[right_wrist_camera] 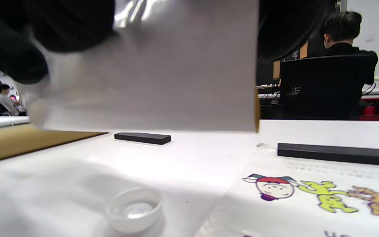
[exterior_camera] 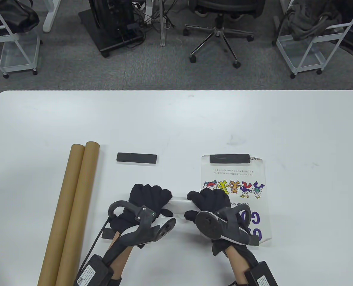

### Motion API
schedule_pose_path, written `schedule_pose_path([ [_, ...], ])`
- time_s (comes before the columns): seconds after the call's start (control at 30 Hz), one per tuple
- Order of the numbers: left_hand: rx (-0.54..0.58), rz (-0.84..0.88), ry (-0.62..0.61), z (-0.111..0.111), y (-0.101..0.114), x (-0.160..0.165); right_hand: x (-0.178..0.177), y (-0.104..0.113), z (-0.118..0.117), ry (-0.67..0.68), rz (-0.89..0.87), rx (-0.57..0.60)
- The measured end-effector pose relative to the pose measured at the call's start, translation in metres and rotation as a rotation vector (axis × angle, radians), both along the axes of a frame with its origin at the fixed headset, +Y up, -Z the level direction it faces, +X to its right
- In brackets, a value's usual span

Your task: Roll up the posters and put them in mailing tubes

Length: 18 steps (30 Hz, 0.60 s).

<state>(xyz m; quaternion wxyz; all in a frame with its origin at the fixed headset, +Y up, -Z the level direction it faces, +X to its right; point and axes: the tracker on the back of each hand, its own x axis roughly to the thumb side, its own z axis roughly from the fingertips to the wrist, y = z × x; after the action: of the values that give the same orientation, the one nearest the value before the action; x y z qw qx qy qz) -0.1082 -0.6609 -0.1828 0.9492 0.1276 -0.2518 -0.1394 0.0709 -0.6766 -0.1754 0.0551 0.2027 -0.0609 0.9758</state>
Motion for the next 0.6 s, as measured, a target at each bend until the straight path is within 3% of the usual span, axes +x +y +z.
schedule_pose_path([
  [0.2, 0.005, -0.024, -0.024, 0.0034, -0.0036, 0.0037, -0.0012, -0.0010, 0.0009, -0.020, 0.001, 0.048],
  [0.6, 0.027, -0.041, 0.006, 0.0047, -0.0058, 0.0069, 0.0017, -0.0032, -0.0021, -0.030, -0.038, 0.003],
])
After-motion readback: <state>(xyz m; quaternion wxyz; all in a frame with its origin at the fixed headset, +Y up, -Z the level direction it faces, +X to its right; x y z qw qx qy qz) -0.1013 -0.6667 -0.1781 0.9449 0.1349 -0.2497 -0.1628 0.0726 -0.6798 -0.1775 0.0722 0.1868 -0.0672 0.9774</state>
